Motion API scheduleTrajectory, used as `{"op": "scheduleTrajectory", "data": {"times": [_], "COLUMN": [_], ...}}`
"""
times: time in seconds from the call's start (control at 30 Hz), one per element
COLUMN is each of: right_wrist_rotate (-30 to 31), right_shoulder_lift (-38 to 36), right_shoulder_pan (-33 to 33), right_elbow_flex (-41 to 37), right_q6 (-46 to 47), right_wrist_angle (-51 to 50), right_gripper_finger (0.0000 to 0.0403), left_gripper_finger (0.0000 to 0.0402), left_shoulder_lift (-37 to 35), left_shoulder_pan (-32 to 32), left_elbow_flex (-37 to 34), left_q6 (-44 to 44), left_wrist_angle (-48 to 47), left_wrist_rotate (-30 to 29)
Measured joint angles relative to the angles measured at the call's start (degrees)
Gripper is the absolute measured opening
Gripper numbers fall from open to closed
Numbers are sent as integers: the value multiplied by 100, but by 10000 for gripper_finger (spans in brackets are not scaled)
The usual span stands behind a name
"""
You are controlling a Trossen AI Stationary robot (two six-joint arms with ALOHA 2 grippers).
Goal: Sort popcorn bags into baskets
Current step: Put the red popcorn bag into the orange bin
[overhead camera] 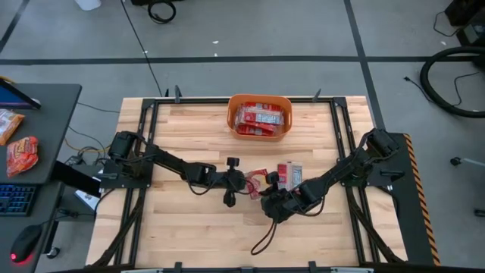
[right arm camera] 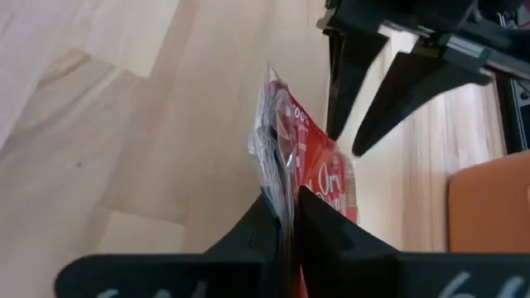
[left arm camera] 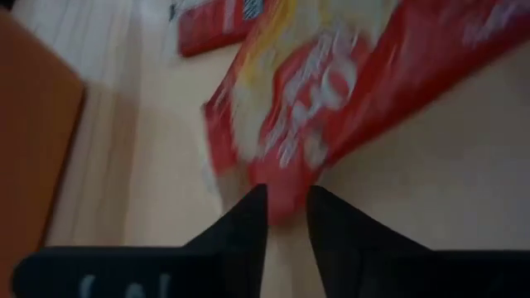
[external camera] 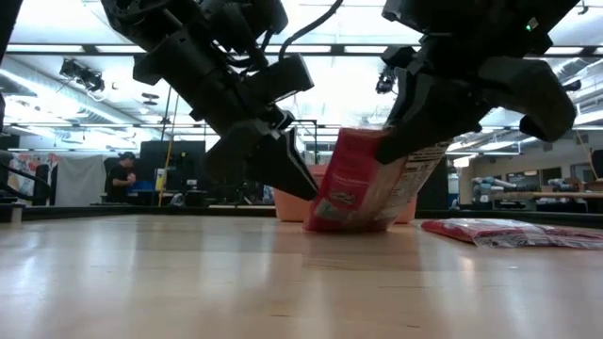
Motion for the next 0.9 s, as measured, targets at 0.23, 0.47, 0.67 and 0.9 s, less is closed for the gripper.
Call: {"op": "scheduleTrajectory", "data": {"times": [0.23, 0.47, 0.67, 0.9], "right_wrist_rotate": [439, 1189, 1979, 2034], "right_shoulder_lift": [-564, -1330, -1805, -1946], "right_shoulder_pan": [12, -3, -84, -731], "right_elbow_flex": [1, 2, 1, 47], "right_q6": [-135, 24, -60, 50], "right_wrist_angle": [-473, -965, -1041, -697], "right_gripper_finger": [38, 34, 34, 34], "left_gripper_finger": [132, 134, 126, 125], "left_shoulder_lift": [-2, -41, -697, -1293], "left_shoulder_pan": [4, 11, -10, 18], "left_elbow_flex": [0, 0, -13, -556], "left_q6": [-1, 3, -179, -274], "left_wrist_angle": [-89, -300, -739, -632], "left_wrist_rotate": [-129, -133, -230, -265]}}
